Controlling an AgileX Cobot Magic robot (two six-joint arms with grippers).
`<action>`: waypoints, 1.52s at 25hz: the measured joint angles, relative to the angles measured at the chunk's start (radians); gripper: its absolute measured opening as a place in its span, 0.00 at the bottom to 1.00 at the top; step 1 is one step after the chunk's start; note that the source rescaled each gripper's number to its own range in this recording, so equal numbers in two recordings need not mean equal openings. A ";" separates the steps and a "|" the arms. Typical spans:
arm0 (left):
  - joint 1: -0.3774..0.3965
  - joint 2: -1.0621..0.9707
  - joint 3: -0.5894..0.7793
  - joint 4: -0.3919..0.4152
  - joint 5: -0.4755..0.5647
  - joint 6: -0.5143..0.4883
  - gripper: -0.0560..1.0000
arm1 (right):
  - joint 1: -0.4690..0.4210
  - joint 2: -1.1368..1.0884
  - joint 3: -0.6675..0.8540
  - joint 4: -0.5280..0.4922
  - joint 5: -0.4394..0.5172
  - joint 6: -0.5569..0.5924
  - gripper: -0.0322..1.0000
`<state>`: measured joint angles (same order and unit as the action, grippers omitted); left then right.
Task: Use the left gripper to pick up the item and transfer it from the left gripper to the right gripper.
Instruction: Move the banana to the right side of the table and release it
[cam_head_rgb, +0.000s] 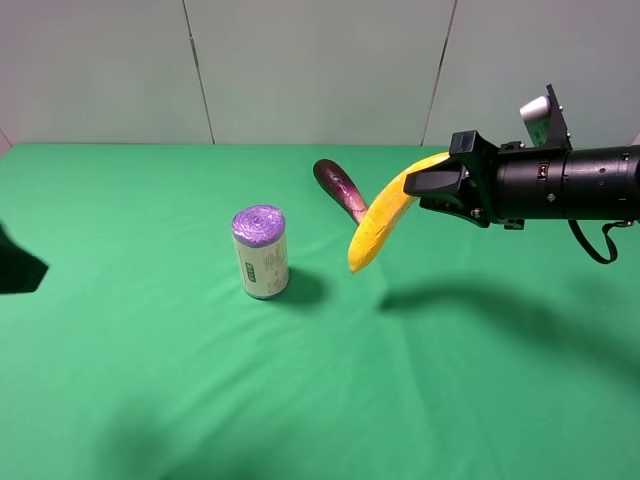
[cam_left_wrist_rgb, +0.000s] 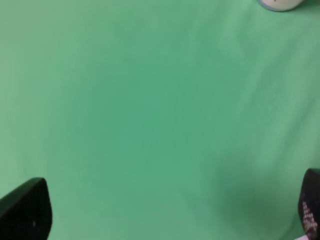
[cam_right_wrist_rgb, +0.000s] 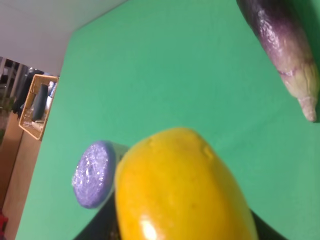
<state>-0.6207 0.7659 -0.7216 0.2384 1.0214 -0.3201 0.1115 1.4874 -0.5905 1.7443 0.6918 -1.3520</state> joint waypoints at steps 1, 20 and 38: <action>0.000 -0.036 0.014 0.000 0.012 -0.012 0.99 | 0.000 0.000 0.000 0.000 0.008 0.001 0.06; 0.000 -0.759 0.208 -0.069 0.142 0.011 0.98 | 0.000 0.000 0.000 -0.008 0.083 0.045 0.06; 0.000 -0.773 0.208 -0.219 0.137 0.230 0.97 | 0.000 0.000 0.000 -0.012 0.095 0.084 0.06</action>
<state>-0.6207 -0.0069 -0.5132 0.0198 1.1586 -0.0902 0.1115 1.4874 -0.5905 1.7328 0.7865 -1.2684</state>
